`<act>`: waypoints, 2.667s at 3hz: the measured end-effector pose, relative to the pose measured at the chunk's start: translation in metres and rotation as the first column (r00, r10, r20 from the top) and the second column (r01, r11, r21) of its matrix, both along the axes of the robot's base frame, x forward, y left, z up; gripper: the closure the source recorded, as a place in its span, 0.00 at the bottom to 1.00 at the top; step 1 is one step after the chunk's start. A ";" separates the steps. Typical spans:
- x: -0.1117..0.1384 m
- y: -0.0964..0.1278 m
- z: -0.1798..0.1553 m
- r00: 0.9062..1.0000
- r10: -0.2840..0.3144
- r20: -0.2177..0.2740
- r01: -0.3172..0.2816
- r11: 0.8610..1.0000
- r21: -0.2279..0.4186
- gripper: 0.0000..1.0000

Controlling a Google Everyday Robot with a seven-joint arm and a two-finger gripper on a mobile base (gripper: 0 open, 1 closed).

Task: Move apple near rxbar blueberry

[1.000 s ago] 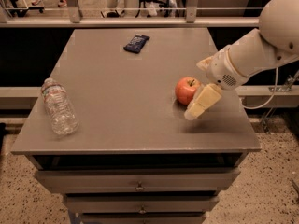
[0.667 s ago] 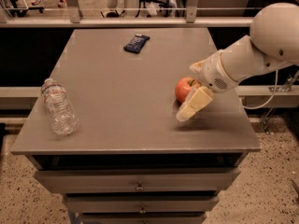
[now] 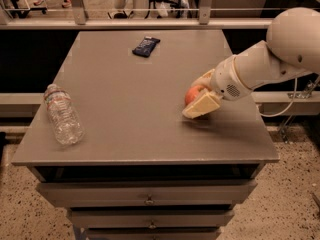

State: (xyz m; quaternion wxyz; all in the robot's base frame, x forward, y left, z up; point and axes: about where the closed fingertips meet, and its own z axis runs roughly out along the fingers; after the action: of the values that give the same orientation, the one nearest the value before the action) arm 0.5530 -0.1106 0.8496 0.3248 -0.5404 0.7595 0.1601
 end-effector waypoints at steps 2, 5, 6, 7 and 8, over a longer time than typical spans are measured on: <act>0.004 -0.007 0.062 0.993 0.004 0.120 -0.009 0.999 0.045 0.94; 0.065 0.003 0.073 0.979 0.017 0.205 -0.024 0.999 0.027 1.00; 0.126 0.016 0.074 0.964 0.043 0.262 -0.043 0.999 -0.006 1.00; 0.202 0.041 0.044 0.964 0.063 0.257 -0.055 0.998 -0.038 1.00; 0.249 0.063 0.024 0.965 0.073 0.252 -0.063 0.997 -0.049 1.00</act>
Offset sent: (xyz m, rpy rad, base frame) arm 0.0153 -0.0245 0.1507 0.0672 -0.2889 0.0082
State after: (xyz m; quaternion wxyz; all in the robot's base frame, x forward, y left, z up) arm 0.8021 -0.0479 0.8733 0.4026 -0.5885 0.6959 0.0855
